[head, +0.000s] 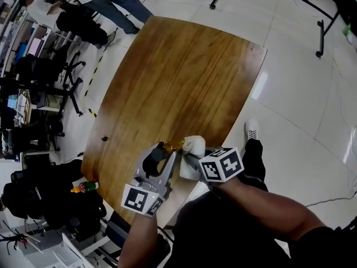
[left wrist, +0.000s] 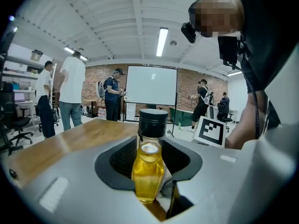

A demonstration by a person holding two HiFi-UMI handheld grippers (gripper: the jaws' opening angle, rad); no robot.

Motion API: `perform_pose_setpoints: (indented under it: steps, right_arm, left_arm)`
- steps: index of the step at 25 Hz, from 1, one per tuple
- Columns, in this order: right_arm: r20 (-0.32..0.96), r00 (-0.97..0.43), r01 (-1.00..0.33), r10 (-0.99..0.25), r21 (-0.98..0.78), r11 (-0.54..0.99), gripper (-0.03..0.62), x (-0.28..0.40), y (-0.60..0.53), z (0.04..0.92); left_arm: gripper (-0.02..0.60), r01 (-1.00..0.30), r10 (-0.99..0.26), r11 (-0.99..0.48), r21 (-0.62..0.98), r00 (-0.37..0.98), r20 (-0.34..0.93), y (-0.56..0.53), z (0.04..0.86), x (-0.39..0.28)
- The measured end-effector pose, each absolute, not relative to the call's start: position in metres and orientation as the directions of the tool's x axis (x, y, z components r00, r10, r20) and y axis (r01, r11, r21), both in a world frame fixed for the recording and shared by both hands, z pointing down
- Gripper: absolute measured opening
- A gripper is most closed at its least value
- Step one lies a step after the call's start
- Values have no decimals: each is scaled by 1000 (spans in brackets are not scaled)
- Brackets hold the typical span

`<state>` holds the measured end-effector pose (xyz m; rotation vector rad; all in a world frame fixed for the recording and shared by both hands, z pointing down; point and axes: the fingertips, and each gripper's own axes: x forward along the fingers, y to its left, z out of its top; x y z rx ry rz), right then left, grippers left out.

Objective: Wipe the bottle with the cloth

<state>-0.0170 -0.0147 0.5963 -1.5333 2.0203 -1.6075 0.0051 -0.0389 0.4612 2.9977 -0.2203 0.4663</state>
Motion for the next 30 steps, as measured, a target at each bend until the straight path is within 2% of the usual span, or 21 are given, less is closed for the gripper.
perform_pose_setpoints:
  steps: [7,11,17,21,25,30]
  right_arm:
    - [555,-566,-564,-610,-800,-205,74,-11,-7,617]
    - [586,-531,-591,-612,-774,-229,72,31,17,612]
    - [414,-519,-542,-748,-836,-86,73,105,-1,550]
    - [225,-570,-391,-790,-920,20,72,134,-52,500]
    - [157,-686,-312,-710,-946,93,72,113,-113,480]
    - [183,-856,-263,-484,-959,102,73,48,-146,480]
  left_arm:
    - [173,-145,-117,-987,68,943,310,-38,463,6]
    - [173,-105,-85,-993,48,949,305,-26,466,10]
    - [173,-89,-76,-995,35,960,271,-18,459,18]
    - [173,-62,-61,-998,-8,954,294,-14,453,23]
    - [173,-60,-54,-998,7,936,347,-12,456,20]
    - [172,-110,-88,-993,51,943,320,-11,447,29]
